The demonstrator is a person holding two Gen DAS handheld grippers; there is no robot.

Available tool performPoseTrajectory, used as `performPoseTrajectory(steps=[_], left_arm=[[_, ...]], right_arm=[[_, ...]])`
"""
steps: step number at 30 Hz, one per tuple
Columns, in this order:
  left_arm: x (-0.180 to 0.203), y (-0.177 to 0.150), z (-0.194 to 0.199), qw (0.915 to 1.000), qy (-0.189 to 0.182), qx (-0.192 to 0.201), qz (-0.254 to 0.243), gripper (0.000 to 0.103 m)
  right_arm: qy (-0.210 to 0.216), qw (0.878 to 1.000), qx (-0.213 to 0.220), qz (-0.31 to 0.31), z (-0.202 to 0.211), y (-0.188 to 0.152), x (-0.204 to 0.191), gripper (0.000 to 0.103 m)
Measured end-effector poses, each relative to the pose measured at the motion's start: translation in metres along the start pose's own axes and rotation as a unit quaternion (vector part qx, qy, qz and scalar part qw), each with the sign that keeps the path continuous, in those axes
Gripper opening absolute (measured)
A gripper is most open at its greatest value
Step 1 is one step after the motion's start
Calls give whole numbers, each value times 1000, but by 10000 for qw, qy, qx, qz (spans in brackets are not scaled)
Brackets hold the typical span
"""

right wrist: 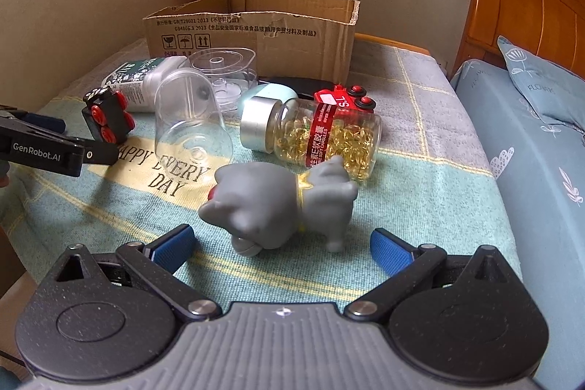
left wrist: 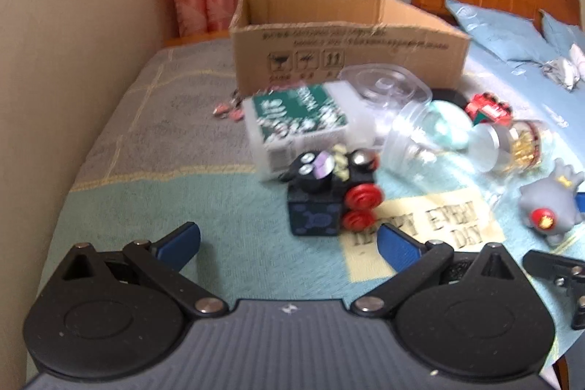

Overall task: Organize rigid objects
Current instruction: 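Close left tool on black robot toy while right tool closes on grey figurine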

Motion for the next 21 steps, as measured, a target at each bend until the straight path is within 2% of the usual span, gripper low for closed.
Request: performPoseTrajectory(steps=[2, 5, 8, 10, 18, 21], left_arm=[[5, 3, 4, 9997, -243, 79, 17, 100], [12, 10, 4, 9994, -322, 118, -50, 99], [16, 16, 3, 9991, -405, 142, -73, 90], [17, 17, 1, 9988, -473, 79, -15, 79], [15, 20, -3, 9977, -637, 5, 220, 68], [15, 21, -4, 9976, -628, -48, 277, 68]], right_arm=[[14, 10000, -4, 10, 0, 0, 0, 103], [36, 10000, 5, 51, 0, 1, -1, 103], [33, 9999, 55, 116, 0, 5, -3, 103], [45, 9999, 78, 142, 1, 7, -4, 103], [63, 9996, 229, 159, 3, 21, -5, 103], [92, 9996, 215, 178, 5, 24, -6, 100]])
Point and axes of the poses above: each gripper's, at about its wrist camera, not at the fingertips, and z roughly against the way its jaws point, x to its right, y to its top, the point moved 9 cm from there along -z, roughly the way its jaws point, and after that the axes turned 10 degrees about -x, right-handed, at the moved point
